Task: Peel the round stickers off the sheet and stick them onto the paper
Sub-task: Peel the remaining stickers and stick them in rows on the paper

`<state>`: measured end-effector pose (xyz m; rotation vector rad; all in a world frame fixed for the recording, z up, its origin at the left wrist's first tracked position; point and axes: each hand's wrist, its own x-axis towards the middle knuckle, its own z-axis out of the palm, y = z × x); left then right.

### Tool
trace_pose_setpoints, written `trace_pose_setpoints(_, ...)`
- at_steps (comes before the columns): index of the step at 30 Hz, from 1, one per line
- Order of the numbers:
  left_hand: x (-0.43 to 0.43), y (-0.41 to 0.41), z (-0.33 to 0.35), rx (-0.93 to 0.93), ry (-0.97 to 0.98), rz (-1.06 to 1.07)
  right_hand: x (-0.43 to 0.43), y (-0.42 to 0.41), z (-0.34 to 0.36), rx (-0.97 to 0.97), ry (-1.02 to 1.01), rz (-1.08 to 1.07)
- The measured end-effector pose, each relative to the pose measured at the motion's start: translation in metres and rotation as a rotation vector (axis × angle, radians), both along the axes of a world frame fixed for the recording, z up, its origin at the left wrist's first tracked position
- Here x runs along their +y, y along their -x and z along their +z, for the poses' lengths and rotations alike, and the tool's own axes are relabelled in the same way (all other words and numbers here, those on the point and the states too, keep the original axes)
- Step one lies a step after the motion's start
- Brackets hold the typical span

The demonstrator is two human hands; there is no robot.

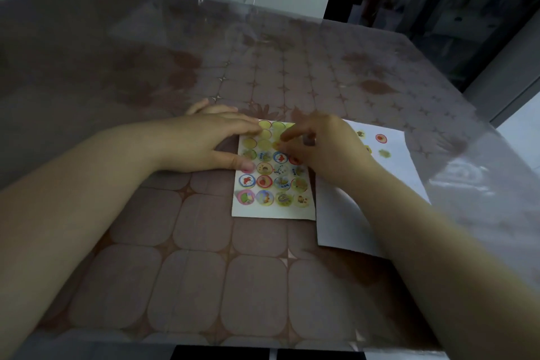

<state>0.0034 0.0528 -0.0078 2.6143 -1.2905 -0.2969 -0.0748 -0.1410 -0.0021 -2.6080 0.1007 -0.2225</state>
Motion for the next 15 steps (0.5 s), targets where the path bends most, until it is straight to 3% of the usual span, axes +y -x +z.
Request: trace_pose_setpoints(15, 0.0009, -0.0003, -0.001, 0.045, -0.052, 0.02, -0.0009, -0.0002, -0.008, -0.011, -0.265, 0.024)
